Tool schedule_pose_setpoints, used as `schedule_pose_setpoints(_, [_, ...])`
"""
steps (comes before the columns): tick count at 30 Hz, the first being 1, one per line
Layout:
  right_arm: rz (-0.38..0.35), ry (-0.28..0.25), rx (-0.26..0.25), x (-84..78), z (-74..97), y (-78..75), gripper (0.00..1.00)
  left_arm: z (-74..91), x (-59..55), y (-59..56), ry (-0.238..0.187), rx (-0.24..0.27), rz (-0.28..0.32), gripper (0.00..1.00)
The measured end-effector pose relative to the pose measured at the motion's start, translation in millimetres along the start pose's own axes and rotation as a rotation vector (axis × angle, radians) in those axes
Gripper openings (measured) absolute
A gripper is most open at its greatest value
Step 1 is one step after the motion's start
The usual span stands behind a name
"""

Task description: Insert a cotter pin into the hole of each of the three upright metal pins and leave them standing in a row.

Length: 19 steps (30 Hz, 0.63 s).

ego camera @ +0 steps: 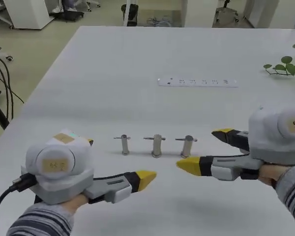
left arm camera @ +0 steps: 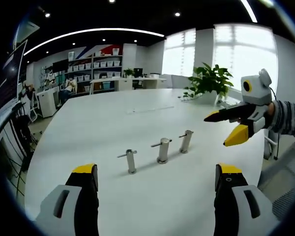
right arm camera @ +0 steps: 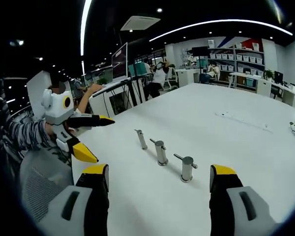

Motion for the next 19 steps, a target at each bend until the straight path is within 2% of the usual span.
schedule_pose_setpoints(8, [-0.031, -0.036, -0.031, -3.3, 5.8, 7.9, 0.88, 5.1, 0.6, -0.4, -0.002, 0.012, -0.009, 0.97])
schedule_pose_setpoints(13, [-0.018, -0.037, -0.049, -8.4, 5.6, 10.5, 0.9, 7.6, 1.4, 0.0, -0.013, 0.016, -0.004, 0.96])
schedule_pose_setpoints(19, [-0.062, -0.056, -0.068, -9.6, 8.3, 10.5, 0.91, 9.6, 0.7, -1.4, -0.015, 0.02, -0.001, 0.95])
Point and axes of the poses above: the centre of the closed fingertips' face, and the gripper's own axes: z roughly backward along the fingers, y roughly to its left, x roughly out of its top, the point moved 3 cm from there along z, roughly backward along the fingers, and after that the axes turned 14 degrees about -x, right-handed, at the moved point
